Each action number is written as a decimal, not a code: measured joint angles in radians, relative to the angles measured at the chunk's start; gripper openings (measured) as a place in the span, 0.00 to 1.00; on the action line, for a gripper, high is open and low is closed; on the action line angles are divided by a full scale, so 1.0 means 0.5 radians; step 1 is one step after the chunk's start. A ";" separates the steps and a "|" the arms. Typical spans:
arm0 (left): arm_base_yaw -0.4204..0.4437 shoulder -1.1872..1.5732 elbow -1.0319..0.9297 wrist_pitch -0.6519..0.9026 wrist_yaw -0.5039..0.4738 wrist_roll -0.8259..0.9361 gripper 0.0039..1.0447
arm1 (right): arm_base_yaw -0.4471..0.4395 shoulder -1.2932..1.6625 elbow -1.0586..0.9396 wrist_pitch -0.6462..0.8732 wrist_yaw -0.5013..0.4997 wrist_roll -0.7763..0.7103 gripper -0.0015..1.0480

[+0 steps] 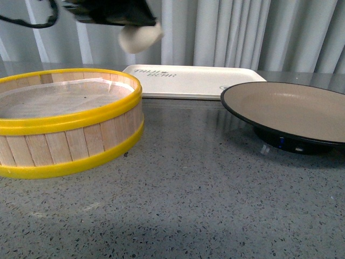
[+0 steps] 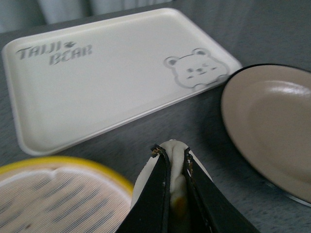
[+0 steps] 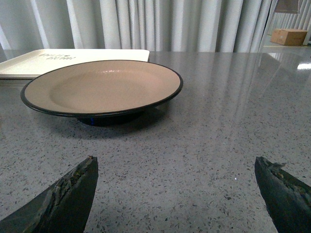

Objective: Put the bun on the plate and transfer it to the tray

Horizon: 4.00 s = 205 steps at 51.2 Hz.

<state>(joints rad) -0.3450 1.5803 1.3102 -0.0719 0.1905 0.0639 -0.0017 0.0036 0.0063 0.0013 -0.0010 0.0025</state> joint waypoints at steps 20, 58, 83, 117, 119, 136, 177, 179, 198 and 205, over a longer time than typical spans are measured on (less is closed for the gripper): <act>-0.468 0.284 0.230 0.060 0.240 0.135 0.05 | 0.000 0.000 0.000 0.000 0.000 0.000 0.92; -0.694 0.815 0.688 -0.069 0.021 0.339 0.05 | 0.000 0.000 0.000 0.000 0.000 0.000 0.92; -0.688 0.828 0.694 0.002 0.056 0.300 0.72 | 0.000 0.000 0.000 0.000 0.000 0.000 0.92; -0.266 0.505 0.706 0.080 -0.825 0.053 0.87 | 0.000 0.000 0.000 0.000 0.000 0.000 0.92; -0.268 0.425 0.506 0.377 -1.015 0.004 0.80 | 0.000 0.000 0.000 0.000 -0.004 0.000 0.92; 0.102 -0.394 -1.041 1.402 -0.999 -0.118 0.25 | 0.000 0.000 -0.001 -0.001 -0.001 0.000 0.92; 0.603 -1.490 -2.369 1.549 -0.425 -0.132 0.04 | 0.000 0.000 -0.001 -0.001 0.000 0.000 0.92; 0.636 -1.525 -2.387 1.530 -0.397 -0.132 0.04 | 0.000 0.000 -0.001 -0.001 0.000 0.000 0.92; 0.686 -1.941 -2.567 1.326 -0.383 -0.132 0.04 | 0.000 0.000 -0.001 -0.001 0.000 0.000 0.92; 0.686 -2.105 -2.568 1.183 -0.382 -0.132 0.04 | 0.000 0.000 -0.001 -0.001 0.000 0.000 0.92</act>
<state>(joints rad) -0.0021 0.5278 0.0261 0.5198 -0.0006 -0.0021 -0.0017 0.0036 0.0059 0.0010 -0.0010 0.0025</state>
